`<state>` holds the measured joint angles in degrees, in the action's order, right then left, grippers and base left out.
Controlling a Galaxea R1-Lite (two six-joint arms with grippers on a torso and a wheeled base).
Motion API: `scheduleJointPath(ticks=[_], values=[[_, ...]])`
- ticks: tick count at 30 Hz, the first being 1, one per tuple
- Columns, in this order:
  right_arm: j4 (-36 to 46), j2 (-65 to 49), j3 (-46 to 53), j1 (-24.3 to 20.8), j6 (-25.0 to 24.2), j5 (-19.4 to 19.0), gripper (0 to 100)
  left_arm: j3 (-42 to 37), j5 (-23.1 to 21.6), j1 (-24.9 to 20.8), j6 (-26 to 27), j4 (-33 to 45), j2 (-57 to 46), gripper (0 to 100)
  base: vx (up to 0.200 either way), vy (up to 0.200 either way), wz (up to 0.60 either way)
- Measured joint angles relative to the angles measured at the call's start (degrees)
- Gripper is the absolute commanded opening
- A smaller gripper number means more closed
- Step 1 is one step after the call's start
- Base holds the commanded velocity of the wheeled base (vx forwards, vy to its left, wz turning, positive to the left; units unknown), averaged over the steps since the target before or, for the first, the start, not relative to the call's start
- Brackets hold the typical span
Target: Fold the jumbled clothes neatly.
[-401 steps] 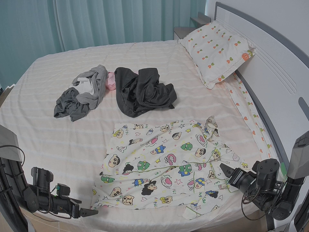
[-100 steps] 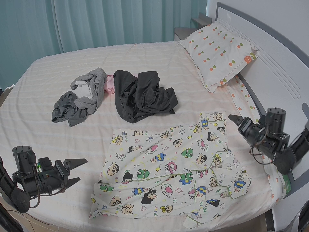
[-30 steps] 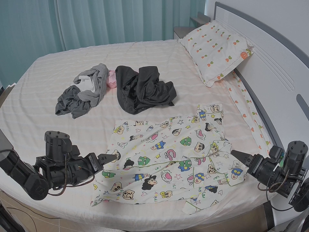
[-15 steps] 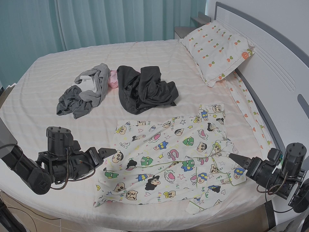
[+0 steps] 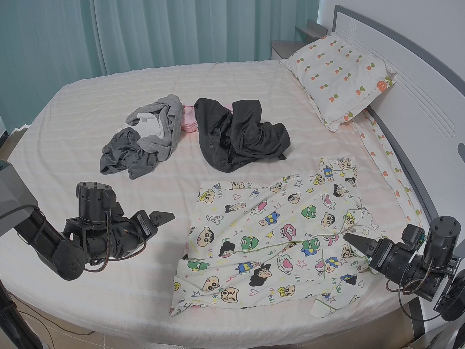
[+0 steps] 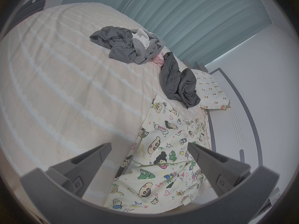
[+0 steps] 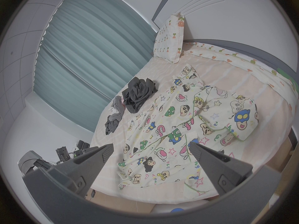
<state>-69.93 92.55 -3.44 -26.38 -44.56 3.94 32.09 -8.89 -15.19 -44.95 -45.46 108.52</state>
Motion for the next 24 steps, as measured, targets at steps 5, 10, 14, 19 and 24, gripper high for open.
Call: scheduleJointPath(ticks=[5, 10, 14, 19, 24], values=[[0.0, 0.0, 0.0, 0.0, 0.0, 0.0, 100, 1.4, -0.1, -0.2, 0.4, -0.2, 1.4, 100, 0.000, 0.000, 0.00], [0.0, 0.1, 0.0, 0.0, 0.0, 0.0, 100, 3.5, -0.1, -0.3, 0.6, -0.1, 3.3, 100, 0.200, 0.000, 0.00], [0.0, 0.1, 0.0, 0.0, 0.0, 0.0, 100, 4.8, 0.0, -0.4, 0.6, -0.1, 4.9, 100, 0.050, 0.000, 0.00], [0.0, 0.1, 0.0, 0.0, 0.1, 0.0, 100, 7.5, 0.1, -0.4, 0.7, 0.1, 6.9, 100, 0.000, 0.000, 0.00], [0.0, 0.2, 0.0, 0.0, 0.1, 0.0, 100, 10.1, 0.2, -0.6, 0.7, 2.7, 8.2, 100, 0.000, 0.000, 0.00]])
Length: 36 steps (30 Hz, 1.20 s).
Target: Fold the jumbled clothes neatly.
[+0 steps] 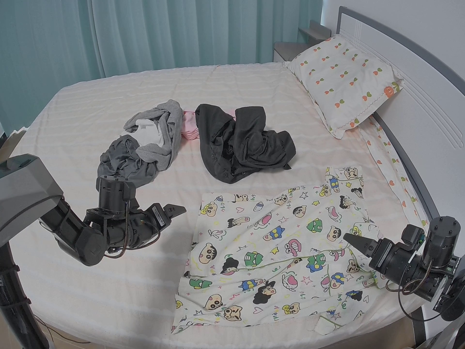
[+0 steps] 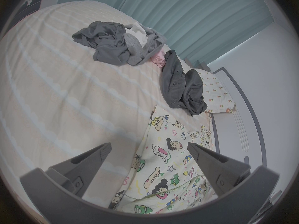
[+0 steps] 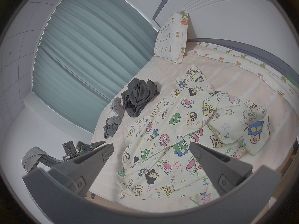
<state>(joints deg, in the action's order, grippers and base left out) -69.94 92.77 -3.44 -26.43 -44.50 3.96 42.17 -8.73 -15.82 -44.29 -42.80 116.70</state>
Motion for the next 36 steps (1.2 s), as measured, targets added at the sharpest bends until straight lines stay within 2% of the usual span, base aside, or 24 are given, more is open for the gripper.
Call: scheduleJointPath(ticks=[11, 17, 21, 29, 36], values=[[0.0, 0.4, 0.2, -0.7, 0.0, 0.1, 100, 5.4, -0.1, -2.3, 0.2, 0.8, 2.5, 100, 0.000, 0.000, 0.00], [0.0, 0.5, 0.3, -0.8, 0.0, 0.1, 100, 11.5, 1.5, -2.7, 2.4, 3.6, 5.5, 100, 0.000, 0.000, 0.00], [0.0, 0.5, 0.3, -0.8, 0.0, 0.1, 100, 16.8, 2.6, -3.0, 3.8, 9.0, 7.4, 100, 0.200, 0.000, 0.00], [0.0, 0.5, 0.3, -0.8, 0.0, 0.1, 100, 19.6, 3.0, -3.5, 4.2, 9.7, 9.3, 100, 0.200, 0.000, 0.00], [0.0, 0.7, 0.3, -1.0, 0.0, 0.1, 100, 19.7, 2.5, -3.9, 5.4, 9.8, 10.1, 100, 0.000, 0.000, 0.00]])
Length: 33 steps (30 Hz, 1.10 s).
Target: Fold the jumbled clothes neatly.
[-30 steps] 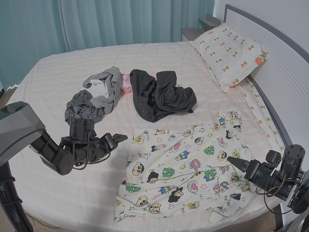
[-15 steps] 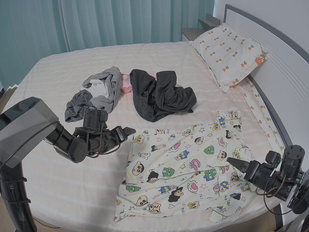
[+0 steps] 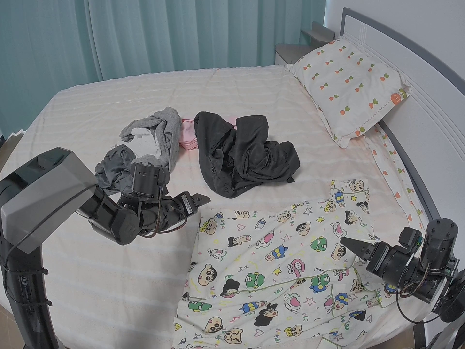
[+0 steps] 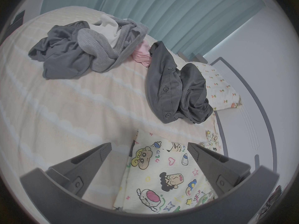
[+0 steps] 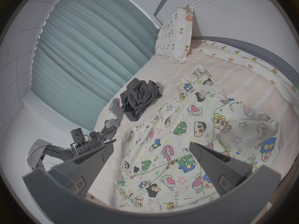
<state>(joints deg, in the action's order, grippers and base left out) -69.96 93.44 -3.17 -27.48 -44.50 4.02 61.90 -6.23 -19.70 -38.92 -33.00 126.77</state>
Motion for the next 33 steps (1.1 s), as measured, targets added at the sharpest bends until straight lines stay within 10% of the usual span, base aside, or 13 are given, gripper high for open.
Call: scheduleJointPath(ticks=[33], values=[[0.0, 1.0, 0.2, -2.5, -0.1, 3.4, 100, 8.5, -4.2, -3.0, 7.1, 2.5, 8.9, 100, 0.000, 0.000, 0.00]])
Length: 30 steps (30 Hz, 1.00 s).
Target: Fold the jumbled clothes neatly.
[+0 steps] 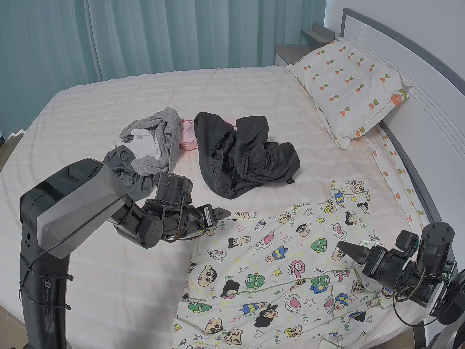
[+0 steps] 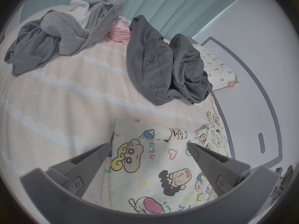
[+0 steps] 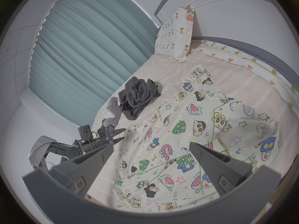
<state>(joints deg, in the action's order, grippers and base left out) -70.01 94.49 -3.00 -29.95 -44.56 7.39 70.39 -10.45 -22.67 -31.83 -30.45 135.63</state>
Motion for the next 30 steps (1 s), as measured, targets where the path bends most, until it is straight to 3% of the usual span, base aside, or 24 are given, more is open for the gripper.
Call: scheduleJointPath(ticks=[11, 12, 30], values=[[0.0, 0.1, -0.1, 0.0, -0.1, 0.0, 100, 0.6, 0.5, -0.4, 0.5, -0.2, 1.0, 100, 0.000, 0.000, 0.00], [0.0, 0.1, -0.1, 0.0, -0.1, 0.0, 100, 0.9, 1.0, -0.4, 0.5, -0.2, 1.2, 0, 0.000, 0.000, 0.00], [0.0, 0.2, -0.1, 0.0, -0.1, 0.0, 100, 2.4, 3.8, 0.0, 0.5, 0.0, 2.8, 0, 0.000, 0.000, 0.00]])
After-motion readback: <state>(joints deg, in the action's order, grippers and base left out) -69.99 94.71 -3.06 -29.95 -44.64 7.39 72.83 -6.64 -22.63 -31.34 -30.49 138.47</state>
